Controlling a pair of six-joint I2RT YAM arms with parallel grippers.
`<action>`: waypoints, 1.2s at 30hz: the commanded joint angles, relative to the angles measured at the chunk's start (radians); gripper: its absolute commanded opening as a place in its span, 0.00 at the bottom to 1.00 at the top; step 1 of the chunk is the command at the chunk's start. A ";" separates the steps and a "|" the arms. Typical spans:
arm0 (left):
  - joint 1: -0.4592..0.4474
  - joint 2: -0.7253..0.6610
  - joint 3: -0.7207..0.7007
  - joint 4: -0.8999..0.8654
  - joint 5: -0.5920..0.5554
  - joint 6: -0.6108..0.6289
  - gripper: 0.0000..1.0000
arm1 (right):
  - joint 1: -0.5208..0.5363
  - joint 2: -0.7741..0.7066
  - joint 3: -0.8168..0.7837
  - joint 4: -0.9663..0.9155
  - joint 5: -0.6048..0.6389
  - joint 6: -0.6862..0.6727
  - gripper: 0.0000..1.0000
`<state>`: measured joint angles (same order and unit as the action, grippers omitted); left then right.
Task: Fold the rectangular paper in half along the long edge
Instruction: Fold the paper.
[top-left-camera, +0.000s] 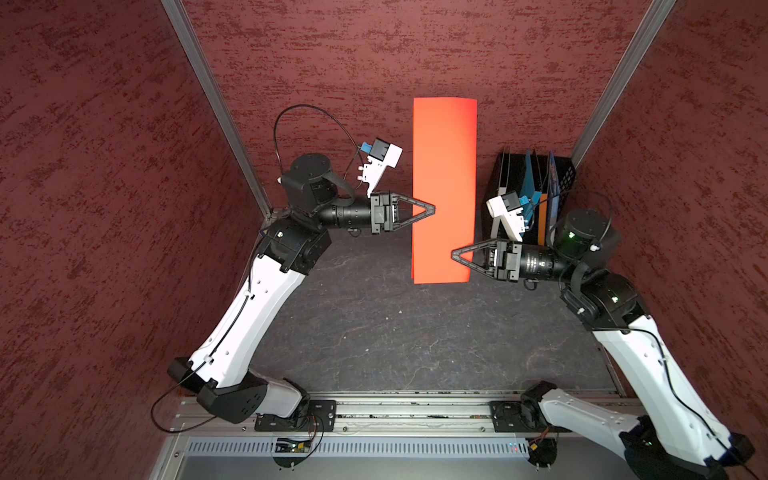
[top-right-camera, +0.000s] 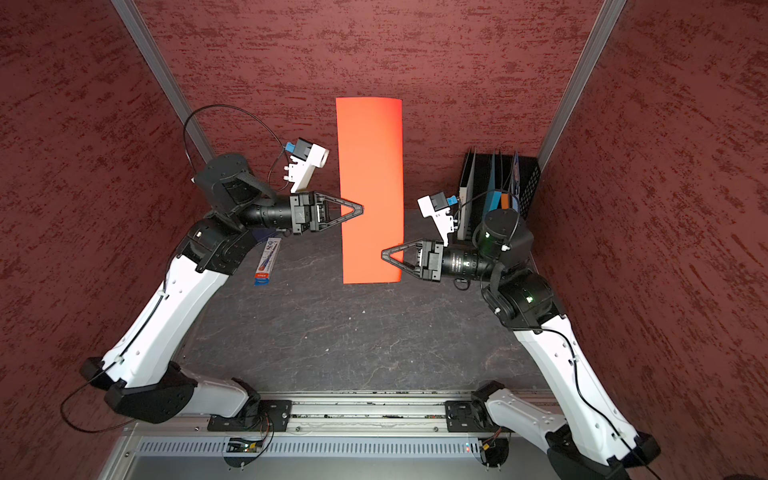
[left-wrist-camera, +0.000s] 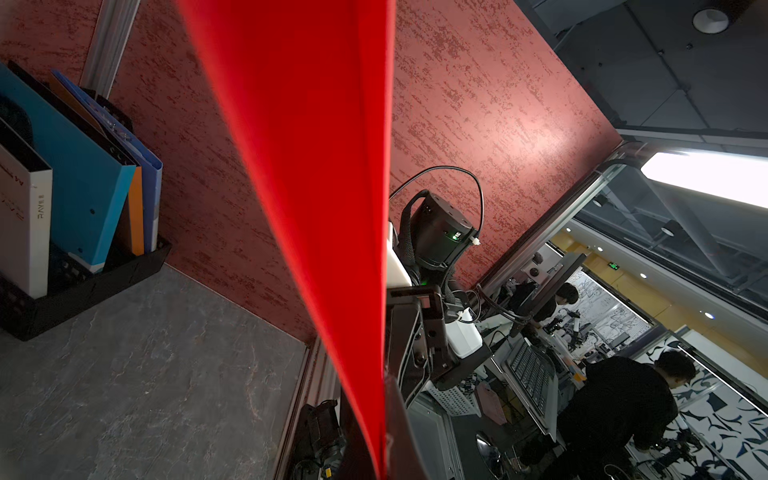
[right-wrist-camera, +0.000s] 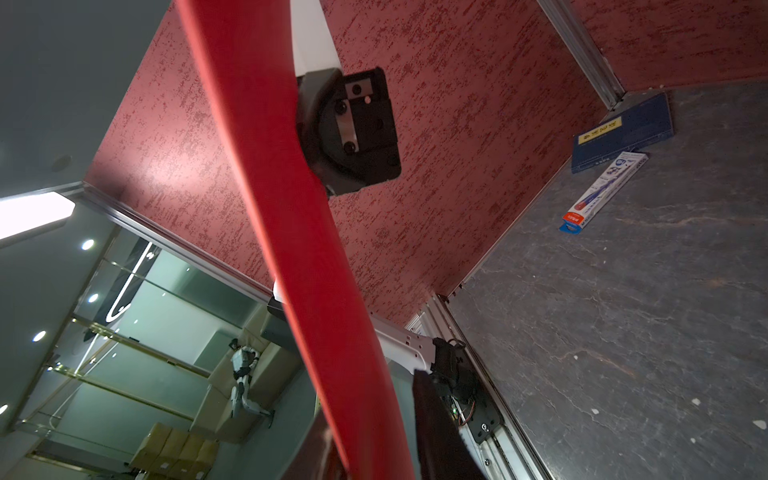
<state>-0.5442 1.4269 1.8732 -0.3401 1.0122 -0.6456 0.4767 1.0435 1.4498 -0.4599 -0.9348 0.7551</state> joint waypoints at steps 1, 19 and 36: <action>0.004 0.020 0.032 0.035 0.001 0.005 0.00 | 0.007 -0.029 -0.021 0.036 -0.019 0.018 0.26; 0.001 0.049 0.063 0.069 0.012 -0.029 0.00 | 0.007 -0.065 -0.060 0.108 -0.050 0.061 0.06; -0.001 0.035 0.043 0.111 0.025 -0.062 0.00 | 0.006 -0.065 -0.071 0.118 -0.004 0.013 0.21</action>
<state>-0.5442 1.4719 1.9221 -0.2668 1.0279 -0.7029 0.4770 0.9768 1.3415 -0.3069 -0.9562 0.8318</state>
